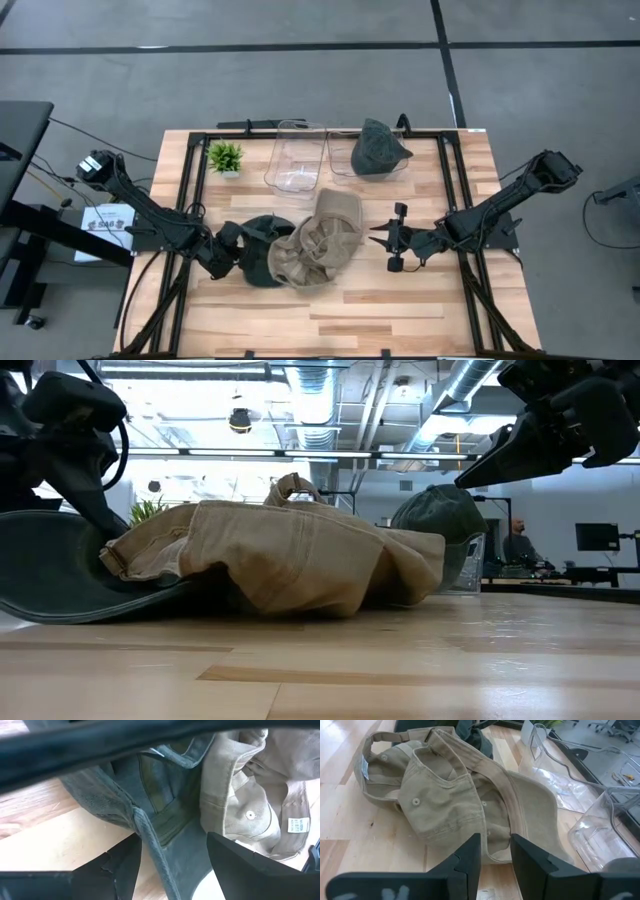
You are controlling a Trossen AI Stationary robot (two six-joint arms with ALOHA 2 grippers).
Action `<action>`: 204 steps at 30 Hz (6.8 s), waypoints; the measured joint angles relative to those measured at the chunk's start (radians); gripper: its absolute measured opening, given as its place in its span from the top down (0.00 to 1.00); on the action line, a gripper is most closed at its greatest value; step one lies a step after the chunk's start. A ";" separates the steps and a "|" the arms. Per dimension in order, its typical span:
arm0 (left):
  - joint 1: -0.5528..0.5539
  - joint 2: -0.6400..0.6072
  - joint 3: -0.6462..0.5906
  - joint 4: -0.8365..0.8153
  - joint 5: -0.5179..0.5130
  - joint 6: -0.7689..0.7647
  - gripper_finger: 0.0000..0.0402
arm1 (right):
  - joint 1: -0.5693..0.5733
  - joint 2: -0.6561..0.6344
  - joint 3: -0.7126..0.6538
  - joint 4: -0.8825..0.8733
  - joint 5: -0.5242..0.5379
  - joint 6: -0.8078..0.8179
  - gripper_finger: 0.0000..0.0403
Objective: Pick & Place hat
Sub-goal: Put the black cap into the right transparent bin
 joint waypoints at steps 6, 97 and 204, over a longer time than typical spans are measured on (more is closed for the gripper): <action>0.001 0.000 0.000 0.004 -0.005 0.003 0.45 | 0.000 0.000 0.000 0.000 0.000 0.000 0.76; 0.291 0.312 0.305 0.307 -1.084 1.015 0.96 | 0.000 0.000 0.000 0.285 -0.074 0.041 0.76; 0.269 0.307 0.305 0.656 -1.036 1.027 0.94 | -0.519 0.460 0.285 0.671 -0.334 -0.028 0.65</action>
